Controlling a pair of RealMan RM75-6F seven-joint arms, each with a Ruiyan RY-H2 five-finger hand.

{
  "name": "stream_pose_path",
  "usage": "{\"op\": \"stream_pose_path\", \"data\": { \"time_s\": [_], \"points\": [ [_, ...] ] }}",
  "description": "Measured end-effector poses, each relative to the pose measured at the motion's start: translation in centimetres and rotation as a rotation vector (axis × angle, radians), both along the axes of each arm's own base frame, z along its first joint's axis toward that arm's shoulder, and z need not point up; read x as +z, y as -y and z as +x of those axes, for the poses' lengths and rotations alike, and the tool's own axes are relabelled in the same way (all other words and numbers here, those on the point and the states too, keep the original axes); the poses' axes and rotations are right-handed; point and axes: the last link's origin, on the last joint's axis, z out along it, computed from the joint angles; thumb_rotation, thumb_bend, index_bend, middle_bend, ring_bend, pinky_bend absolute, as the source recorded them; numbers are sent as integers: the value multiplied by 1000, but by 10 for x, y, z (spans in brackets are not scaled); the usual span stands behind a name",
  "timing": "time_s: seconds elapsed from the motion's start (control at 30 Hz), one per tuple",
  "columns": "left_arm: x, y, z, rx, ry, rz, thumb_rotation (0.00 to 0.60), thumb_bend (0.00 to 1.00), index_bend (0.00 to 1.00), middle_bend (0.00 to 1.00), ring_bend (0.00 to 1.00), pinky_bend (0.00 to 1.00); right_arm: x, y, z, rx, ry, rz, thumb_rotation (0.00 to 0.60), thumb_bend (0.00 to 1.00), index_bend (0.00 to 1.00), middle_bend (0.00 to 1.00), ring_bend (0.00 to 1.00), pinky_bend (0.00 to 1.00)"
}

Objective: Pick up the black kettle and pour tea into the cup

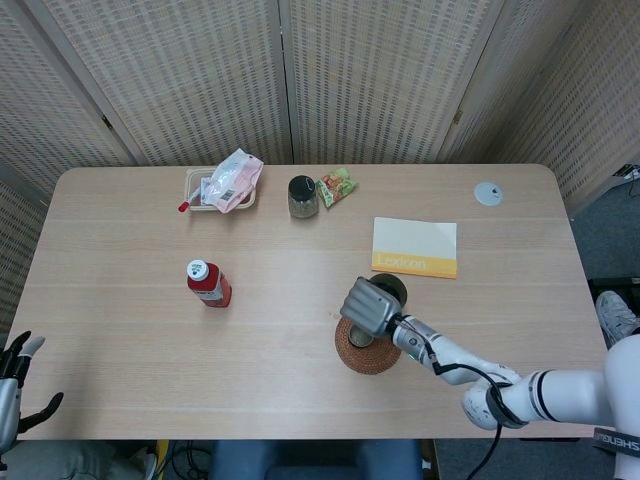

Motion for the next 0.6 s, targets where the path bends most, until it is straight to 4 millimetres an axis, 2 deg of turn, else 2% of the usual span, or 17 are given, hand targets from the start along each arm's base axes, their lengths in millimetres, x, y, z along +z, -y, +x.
{"op": "stream_pose_path", "data": {
  "time_s": [0.6],
  "points": [
    [0,1,-3,1,7,3,600,217,140,61,162,87,-3,-3,7,43,-56,-15,447,533,976,985,866,553]
  ]
}}
